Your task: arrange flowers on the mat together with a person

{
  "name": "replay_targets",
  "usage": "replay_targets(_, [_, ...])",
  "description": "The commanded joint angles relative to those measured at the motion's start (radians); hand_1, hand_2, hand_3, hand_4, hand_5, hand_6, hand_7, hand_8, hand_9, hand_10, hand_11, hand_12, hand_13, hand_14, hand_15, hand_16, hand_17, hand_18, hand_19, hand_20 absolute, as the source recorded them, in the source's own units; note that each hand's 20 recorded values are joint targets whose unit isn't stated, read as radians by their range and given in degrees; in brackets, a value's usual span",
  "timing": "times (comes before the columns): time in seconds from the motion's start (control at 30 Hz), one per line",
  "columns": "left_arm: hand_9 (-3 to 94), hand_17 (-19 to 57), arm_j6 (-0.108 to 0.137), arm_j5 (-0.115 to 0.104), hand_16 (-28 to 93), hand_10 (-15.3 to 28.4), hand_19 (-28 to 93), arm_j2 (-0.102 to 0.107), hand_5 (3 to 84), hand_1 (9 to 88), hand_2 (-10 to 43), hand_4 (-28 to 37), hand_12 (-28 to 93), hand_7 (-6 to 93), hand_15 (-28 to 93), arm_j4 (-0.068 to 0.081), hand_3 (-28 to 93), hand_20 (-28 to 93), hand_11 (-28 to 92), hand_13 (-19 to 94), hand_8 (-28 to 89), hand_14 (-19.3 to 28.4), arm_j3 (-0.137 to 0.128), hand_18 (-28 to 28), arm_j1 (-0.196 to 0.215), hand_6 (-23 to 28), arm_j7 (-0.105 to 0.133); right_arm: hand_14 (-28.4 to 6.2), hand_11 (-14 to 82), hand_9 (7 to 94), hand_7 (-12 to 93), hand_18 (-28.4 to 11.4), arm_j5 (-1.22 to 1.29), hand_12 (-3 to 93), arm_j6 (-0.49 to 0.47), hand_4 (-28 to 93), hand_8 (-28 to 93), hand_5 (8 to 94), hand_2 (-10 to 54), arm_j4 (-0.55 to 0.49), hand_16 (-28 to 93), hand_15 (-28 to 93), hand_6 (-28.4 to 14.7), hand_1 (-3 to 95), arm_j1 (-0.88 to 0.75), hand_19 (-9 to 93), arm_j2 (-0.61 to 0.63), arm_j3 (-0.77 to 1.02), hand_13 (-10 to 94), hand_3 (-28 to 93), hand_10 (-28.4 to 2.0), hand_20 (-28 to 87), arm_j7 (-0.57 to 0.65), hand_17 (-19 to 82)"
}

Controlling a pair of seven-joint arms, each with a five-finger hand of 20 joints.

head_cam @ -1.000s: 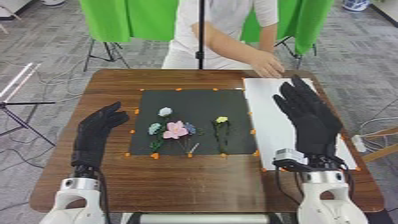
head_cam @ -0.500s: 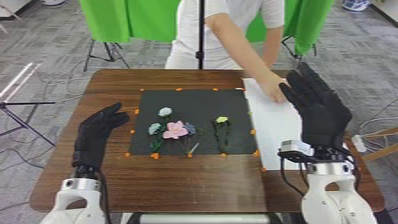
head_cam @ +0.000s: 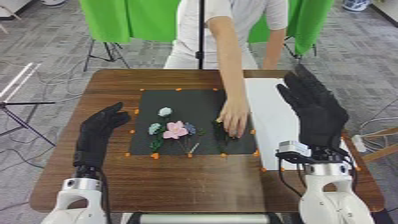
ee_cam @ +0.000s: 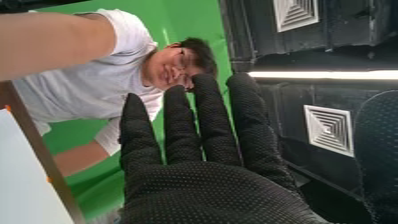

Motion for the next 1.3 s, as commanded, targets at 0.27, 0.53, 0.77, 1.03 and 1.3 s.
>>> replay_targets(0.27, [43.7,5.5,0.03,-0.044,1,14.4,10,0.022,46.0,25.0,2.1,-24.1,13,11.0,12,-0.001,66,15,16,34,-6,17.3,0.058,12.4,-0.058,4.6,0.104,-9.6,4.5,41.8,7,-13.6,-0.026,9.2,0.042,-19,-9,41.5,5.8,0.0,5,11,-2.2,3.5,-0.017,5,0.0,-0.011,28,79,-12.5,25,0.055,17])
replay_targets(0.53, [36.4,6.1,0.086,-0.061,2,12.3,10,0.023,33.6,24.3,0.8,-24.0,11,6.0,9,0.006,67,15,11,32,-6,16.3,0.069,12.7,-0.053,1.7,0.148,-9.0,3.4,38.5,7,-13.0,-0.047,8.8,0.075,-19,-9,37.5,6.2,0.002,4,10,-1.5,2.8,-0.02,4,0.0,-0.01,26,78,-13.5,25,0.055,16])
replay_targets(0.77, [35.7,4.6,0.077,-0.054,2,12.2,7,0.007,33.4,23.1,-0.4,-24.0,10,5.4,8,-0.006,68,14,9,30,-6,15.3,0.008,11.8,-0.013,2.0,0.145,-8.1,2.6,35.0,6,-10.9,-0.056,8.3,0.111,-19,-9,34.6,5.7,-0.001,3,8,-1.8,1.8,-0.028,1,-0.009,0.018,22,78,-13.5,23,0.039,14])
replay_targets(1.03, [37.9,4.2,0.071,-0.05,3,12.9,6,-0.008,41.1,22.6,-0.5,-24.4,11,6.2,8,-0.009,68,14,10,30,-6,15.6,-0.02,11.7,-0.005,4.5,0.138,-8.4,3.3,36.8,7,-11.6,-0.046,8.6,0.107,-19,-9,36.5,5.8,0.002,3,8,-2.2,1.9,-0.026,2,-0.01,0.021,24,79,-13.6,23,0.041,14])
replay_targets(1.3, [40.3,4.1,0.051,-0.043,3,13.6,7,-0.015,43.4,22.7,-0.3,-24.2,11,7.3,9,-0.01,68,15,12,33,-5,16.8,-0.028,12.0,0.001,4.8,0.124,-8.3,3.4,37.8,7,-11.8,-0.046,8.7,0.11,-19,-9,37.3,5.9,0.001,4,9,-2.3,2.3,-0.028,2,-0.009,0.019,25,79,-13.5,23,0.037,15])
